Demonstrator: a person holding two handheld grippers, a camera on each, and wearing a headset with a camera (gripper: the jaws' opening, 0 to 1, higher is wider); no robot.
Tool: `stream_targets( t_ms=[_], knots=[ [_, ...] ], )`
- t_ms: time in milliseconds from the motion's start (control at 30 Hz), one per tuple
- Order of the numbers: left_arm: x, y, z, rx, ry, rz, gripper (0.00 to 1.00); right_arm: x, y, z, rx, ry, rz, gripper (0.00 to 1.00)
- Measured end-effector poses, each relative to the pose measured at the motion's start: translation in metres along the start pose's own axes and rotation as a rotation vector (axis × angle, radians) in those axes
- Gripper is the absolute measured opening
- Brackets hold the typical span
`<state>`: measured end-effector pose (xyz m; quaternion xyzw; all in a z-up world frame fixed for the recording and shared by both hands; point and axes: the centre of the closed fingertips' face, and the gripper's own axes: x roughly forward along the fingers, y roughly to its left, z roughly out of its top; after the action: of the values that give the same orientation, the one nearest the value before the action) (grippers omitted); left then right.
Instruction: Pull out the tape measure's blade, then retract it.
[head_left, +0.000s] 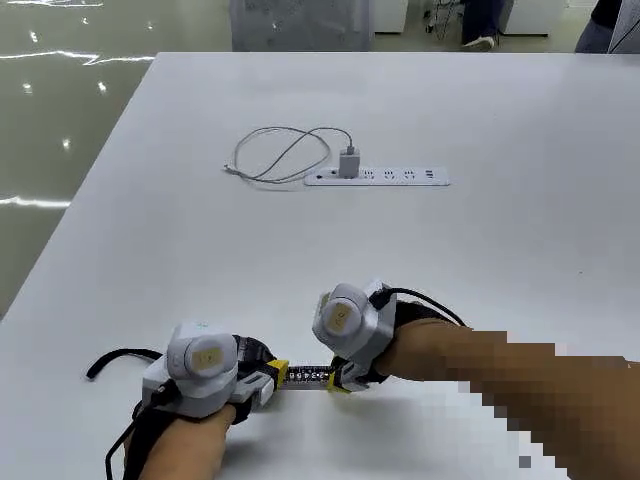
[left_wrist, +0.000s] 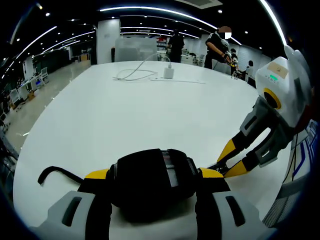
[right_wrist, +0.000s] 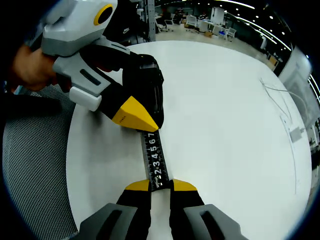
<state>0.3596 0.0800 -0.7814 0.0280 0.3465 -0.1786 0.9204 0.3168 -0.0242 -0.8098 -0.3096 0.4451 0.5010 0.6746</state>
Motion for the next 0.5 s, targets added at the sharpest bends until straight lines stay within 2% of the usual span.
stream_targets(
  t_ms=[367,500],
  knots=[
    [-0.0002,0.0005,0.0001,-0.007,0.0,-0.005,0.64,0.0005,-0.0006,0.0023,-0.012,-0.02,0.021,0.09],
    [-0.0004,0.0014,0.001,-0.018,-0.003,-0.008,0.64,0.0003,-0.0015,0.0034,-0.002,-0.089,0.026,0.09]
  ],
)
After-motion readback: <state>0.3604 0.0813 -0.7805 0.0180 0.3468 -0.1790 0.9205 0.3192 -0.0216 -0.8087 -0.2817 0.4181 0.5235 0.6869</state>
